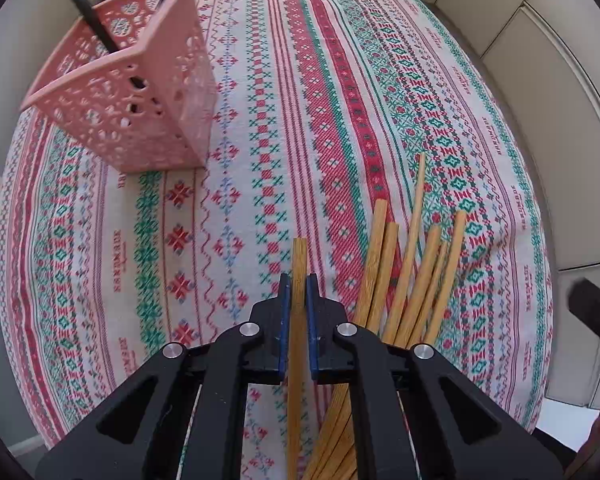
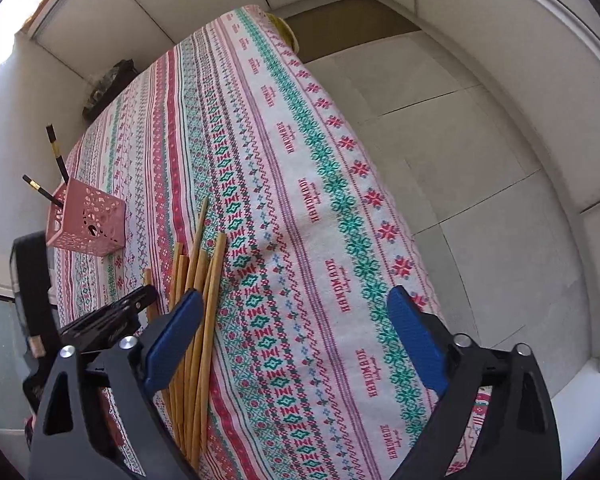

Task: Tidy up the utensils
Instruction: 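Grasp a chopstick with the left tool while the right tool grasps another chopstick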

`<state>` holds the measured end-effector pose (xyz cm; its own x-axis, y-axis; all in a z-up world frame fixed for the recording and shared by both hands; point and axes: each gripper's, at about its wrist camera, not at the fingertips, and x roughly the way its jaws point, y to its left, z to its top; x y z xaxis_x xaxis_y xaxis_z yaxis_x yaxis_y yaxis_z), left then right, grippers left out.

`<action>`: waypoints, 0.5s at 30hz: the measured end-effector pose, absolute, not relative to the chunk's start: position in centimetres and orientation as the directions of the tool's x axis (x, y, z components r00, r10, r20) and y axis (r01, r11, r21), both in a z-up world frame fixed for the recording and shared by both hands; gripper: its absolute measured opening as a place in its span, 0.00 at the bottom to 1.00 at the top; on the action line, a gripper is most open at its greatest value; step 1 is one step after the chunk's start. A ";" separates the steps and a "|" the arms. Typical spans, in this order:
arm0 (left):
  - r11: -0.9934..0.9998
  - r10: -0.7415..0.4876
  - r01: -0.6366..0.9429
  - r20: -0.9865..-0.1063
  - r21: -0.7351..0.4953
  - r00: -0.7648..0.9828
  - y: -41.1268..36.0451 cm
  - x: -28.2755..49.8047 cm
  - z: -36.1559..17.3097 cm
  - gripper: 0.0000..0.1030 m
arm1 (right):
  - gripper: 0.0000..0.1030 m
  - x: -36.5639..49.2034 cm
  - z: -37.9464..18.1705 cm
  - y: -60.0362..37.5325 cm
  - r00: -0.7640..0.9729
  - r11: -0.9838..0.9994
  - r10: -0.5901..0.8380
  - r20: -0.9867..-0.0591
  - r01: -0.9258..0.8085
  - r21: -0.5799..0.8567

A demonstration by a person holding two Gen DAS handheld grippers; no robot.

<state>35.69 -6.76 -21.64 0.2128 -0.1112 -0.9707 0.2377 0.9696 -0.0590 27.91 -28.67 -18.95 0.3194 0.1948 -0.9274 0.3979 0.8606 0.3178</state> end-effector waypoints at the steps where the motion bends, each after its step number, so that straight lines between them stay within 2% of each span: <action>1: 0.970 -0.124 0.234 -0.968 -0.071 0.220 -6.1 34.8 -21.2 0.06 | 0.68 28.6 -19.4 -28.1 0.301 0.856 0.215 -0.929 0.399 0.328; 4: 0.967 -0.164 0.231 -0.957 -0.108 0.239 -4.4 32.6 -19.8 0.06 | 0.59 30.3 -20.4 -26.9 0.278 0.825 0.276 -0.920 0.423 0.375; 9: 0.963 -0.201 0.234 -0.940 -0.138 0.275 -2.8 31.4 -17.6 0.06 | 0.49 31.8 -20.7 -25.4 0.289 0.830 0.203 -0.936 0.456 0.321; 11: 0.963 -0.210 0.228 -0.935 -0.146 0.286 -1.7 31.4 -17.0 0.06 | 0.43 32.3 -21.2 -25.2 0.273 0.831 0.189 -0.943 0.467 0.302; 12: 0.962 -0.214 0.227 -0.932 -0.150 0.292 -1.3 31.4 -16.7 0.06 | 0.36 32.6 -21.6 -25.0 0.264 0.828 0.193 -0.945 0.472 0.301; 15: 0.960 -0.229 0.230 -0.925 -0.162 0.304 -0.6 31.3 -16.0 0.06 | 0.34 33.2 -22.6 -24.5 0.247 0.818 0.212 -0.945 0.484 0.310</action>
<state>31.33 -0.61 -15.96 0.3041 -0.2287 -0.9248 0.2298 0.9597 -0.1617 33.23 -24.50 -22.59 0.2468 0.2124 -0.9455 0.4837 0.8184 0.3101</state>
